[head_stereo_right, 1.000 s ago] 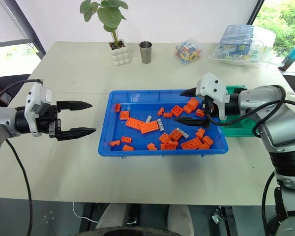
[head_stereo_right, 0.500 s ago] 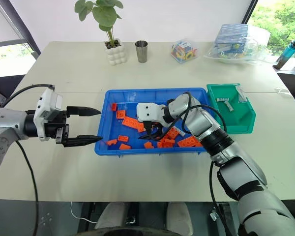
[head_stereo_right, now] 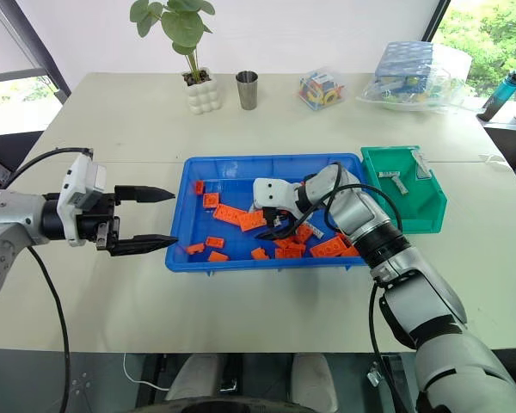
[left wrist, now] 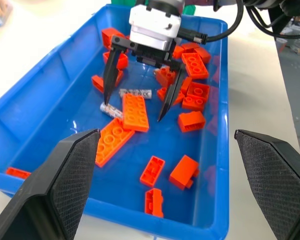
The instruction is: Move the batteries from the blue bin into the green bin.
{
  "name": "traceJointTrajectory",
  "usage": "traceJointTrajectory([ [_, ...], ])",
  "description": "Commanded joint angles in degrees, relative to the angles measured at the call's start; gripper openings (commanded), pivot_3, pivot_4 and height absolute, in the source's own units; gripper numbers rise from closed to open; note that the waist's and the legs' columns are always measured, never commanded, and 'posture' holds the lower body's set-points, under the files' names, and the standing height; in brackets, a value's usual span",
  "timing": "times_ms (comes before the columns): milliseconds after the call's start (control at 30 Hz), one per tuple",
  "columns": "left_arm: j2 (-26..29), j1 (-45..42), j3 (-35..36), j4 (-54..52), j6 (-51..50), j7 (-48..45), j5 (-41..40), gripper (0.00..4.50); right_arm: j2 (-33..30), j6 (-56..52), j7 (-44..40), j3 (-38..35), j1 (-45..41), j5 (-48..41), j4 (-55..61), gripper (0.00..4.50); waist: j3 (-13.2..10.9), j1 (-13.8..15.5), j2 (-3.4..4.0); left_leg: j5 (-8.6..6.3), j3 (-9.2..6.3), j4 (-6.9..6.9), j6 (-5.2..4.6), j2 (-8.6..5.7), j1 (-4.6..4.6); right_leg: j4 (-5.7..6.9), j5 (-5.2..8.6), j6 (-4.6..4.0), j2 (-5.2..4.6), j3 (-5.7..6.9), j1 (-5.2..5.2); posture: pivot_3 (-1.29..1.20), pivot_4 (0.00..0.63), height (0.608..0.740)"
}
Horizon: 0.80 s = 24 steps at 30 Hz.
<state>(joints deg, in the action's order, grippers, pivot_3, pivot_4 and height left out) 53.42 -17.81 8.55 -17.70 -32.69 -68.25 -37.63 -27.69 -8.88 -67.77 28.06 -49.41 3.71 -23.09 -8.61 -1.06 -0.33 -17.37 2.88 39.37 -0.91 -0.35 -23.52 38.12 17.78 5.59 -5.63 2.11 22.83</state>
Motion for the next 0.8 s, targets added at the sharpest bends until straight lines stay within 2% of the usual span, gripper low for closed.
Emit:
traceJointTrajectory([
  [33,-0.05,-0.79,0.36,-0.28,1.16,-0.13,0.21,4.5,0.64,1.31,0.35,-1.59,-0.45,0.46,-1.05,4.23,0.0,-0.02,0.0,0.0,0.0,0.0,0.0,0.0,0.01,0.0,0.0,0.0,0.0,0.0,0.0,0.0,0.15,0.716],
  [100,-0.01,-0.95,0.24,-0.16,1.19,-0.18,0.24,4.5,0.76,1.56,0.19,-1.75,-0.28,0.47,-1.27,3.72,0.0,-0.04,0.0,0.0,0.0,0.0,0.0,0.0,0.01,0.0,0.0,0.0,0.0,0.0,0.0,0.0,0.15,0.716],
  [133,0.01,-0.98,0.21,-0.13,1.22,-0.19,0.27,4.5,0.78,1.67,0.13,-1.82,-0.18,0.49,-1.24,3.3,0.0,-0.03,0.0,0.0,0.0,0.0,0.0,0.0,0.01,0.0,0.0,0.0,0.0,0.0,-0.01,0.0,0.15,0.716],
  [167,0.03,-0.98,0.2,-0.13,1.2,-0.21,0.28,4.5,0.77,1.7,0.17,-1.99,0.05,0.42,-0.79,2.61,0.0,-0.03,0.0,0.0,0.0,0.0,0.0,0.0,0.02,0.0,0.0,0.0,0.0,0.0,-0.02,0.0,0.15,0.716],
  [267,0.16,-1.08,0.12,0.05,1.16,-0.4,0.37,4.5,0.74,1.75,0.36,-2.5,0.34,0.36,0.34,1.34,0.0,-0.02,0.0,0.0,0.0,0.0,0.0,0.0,0.02,0.0,0.0,0.0,0.0,0.0,-0.01,0.0,0.15,0.716],
  [300,0.19,-1.11,0.09,0.11,1.18,-0.49,0.41,4.5,0.65,1.7,0.3,-2.63,0.38,0.35,0.66,1.16,0.0,-0.02,0.0,0.0,0.0,0.0,0.0,0.0,0.02,0.0,0.0,0.0,0.0,0.0,-0.01,0.0,0.15,0.716],
  [567,-0.08,-2.25,-0.63,1.19,1.65,-0.85,0.92,4.5,0.38,-2.08,-0.3,-5.03,-0.16,-1.58,5.97,1.16,0.0,0.03,0.0,0.0,0.0,0.0,0.0,0.0,0.02,0.0,0.0,0.0,0.0,0.0,-0.01,0.0,0.15,0.716],
  [800,-0.31,-2.57,-1.0,1.48,2.08,-0.94,1.12,4.5,9.4,-8.54,3.16,-4.05,-3.56,-2.11,5.85,1.16,-0.01,-0.34,0.01,0.01,0.0,-0.01,0.02,0.07,0.02,0.03,0.0,0.0,0.06,0.0,0.03,0.0,0.15,0.716],
])
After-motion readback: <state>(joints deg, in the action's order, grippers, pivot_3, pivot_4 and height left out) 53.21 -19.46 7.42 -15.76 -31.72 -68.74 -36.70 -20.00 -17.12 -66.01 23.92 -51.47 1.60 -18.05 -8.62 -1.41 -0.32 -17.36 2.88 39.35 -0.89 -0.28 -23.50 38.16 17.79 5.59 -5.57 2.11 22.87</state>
